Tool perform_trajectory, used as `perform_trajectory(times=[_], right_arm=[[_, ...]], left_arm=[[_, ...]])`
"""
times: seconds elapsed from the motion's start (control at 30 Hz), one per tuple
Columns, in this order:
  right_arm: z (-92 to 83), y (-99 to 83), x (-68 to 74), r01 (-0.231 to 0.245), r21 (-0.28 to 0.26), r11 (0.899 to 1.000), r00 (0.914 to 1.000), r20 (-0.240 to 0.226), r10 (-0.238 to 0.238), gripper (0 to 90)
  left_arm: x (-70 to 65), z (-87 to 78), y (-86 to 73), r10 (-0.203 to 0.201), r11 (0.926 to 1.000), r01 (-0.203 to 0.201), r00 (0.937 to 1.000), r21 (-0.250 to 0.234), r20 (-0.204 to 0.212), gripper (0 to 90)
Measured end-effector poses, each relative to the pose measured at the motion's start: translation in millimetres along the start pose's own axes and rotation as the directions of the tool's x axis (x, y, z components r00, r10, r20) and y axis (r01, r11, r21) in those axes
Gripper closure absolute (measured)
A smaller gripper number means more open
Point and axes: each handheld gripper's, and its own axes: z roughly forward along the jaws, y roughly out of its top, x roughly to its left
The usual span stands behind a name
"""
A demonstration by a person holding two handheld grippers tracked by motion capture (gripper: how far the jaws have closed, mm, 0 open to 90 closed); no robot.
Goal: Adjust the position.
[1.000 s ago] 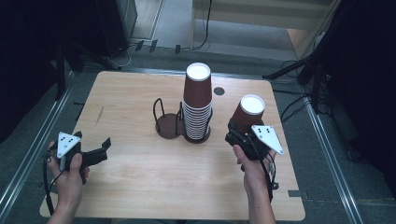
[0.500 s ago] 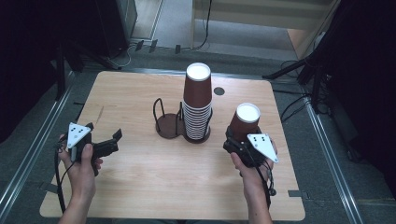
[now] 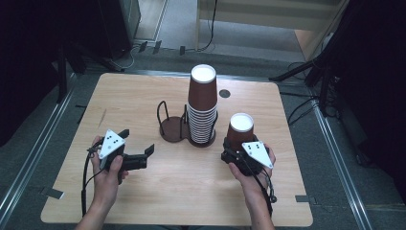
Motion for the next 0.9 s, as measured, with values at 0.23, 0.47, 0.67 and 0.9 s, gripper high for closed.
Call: perform_trajectory(times=[0.23, 0.47, 0.67, 0.9], right_arm=[[5.0, -0.3, 5.8, 0.008, 0.012, 1.000, 0.9997, -0.025, -0.008, 9.8], [3.8, -6.2, 16.5, 0.060, 0.033, 0.998, 0.9973, -0.043, -0.059, 9.7], [-1.4, -3.8, 32.2, 0.090, 0.016, 0.996, 0.9938, -0.067, -0.089, 9.6], [-6.6, -2.2, 40.2, 0.142, -0.009, 0.990, 0.9876, -0.065, -0.142, 9.4]], left_arm=[[-9.3, 8.9, -0.8, -0.008, 0.9995, 0.006, 0.9966, 0.030, 0.082, 0.0], [-15.3, 9.9, 4.8, -0.005, 0.9995, 0.002, 0.9945, 0.031, 0.104, 0.0], [-28.7, 3.9, 8.4, -0.005, 0.9991, -0.002, 0.9880, 0.042, 0.155, 0.0], [-37.8, 3.3, 12.8, -0.028, 0.9968, 0.011, 0.9761, 0.079, 0.215, 0.0]])
